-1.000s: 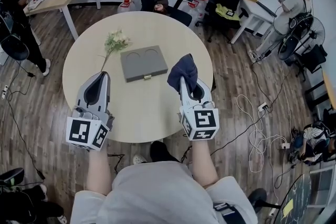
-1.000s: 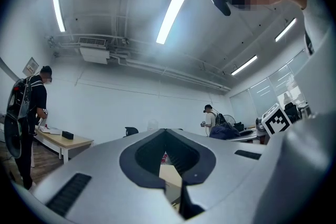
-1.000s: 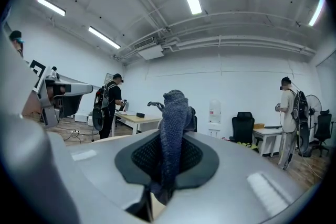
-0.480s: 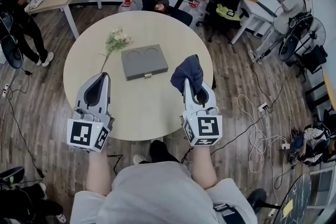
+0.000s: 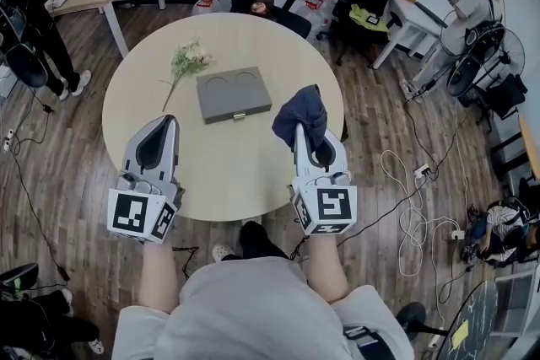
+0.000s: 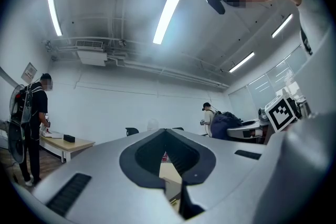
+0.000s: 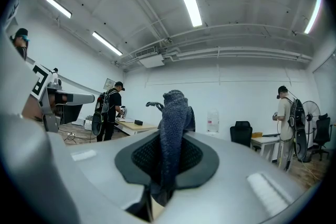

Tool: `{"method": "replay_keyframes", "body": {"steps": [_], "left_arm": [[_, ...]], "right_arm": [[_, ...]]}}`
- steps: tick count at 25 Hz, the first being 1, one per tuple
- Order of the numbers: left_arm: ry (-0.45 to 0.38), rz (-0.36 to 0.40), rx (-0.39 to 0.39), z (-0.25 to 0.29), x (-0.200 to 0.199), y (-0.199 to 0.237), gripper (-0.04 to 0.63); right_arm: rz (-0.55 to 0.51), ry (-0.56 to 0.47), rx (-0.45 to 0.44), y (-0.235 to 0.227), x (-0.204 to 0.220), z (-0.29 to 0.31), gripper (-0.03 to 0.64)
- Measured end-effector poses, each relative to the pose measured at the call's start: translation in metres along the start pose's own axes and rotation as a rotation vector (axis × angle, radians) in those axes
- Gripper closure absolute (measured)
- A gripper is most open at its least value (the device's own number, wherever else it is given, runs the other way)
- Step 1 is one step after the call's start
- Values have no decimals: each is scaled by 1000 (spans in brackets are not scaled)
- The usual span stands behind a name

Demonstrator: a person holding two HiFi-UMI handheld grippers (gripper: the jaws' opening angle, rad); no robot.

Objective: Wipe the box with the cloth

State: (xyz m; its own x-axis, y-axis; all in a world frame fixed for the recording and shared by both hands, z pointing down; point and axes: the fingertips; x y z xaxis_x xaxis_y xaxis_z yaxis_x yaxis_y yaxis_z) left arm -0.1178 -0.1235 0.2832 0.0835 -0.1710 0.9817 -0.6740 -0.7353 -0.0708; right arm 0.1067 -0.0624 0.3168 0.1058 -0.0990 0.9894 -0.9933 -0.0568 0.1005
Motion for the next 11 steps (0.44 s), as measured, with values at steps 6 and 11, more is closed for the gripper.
{"method": "replay_keyframes", "body": {"steps": [6, 11], "left_arm": [[2, -8, 1, -5, 1, 0, 588], [1, -12, 2, -5, 4, 1, 588]], "right_arm": [[-7, -4, 9, 2, -2, -3, 566], [-12, -10, 7, 5, -1, -3, 566]]}}
Point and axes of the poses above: the fingertips, and each gripper's own axes: z forward along the fingers, y to its left, x out of its underside, and after that the axes turned 2 degrees about x, right-handed
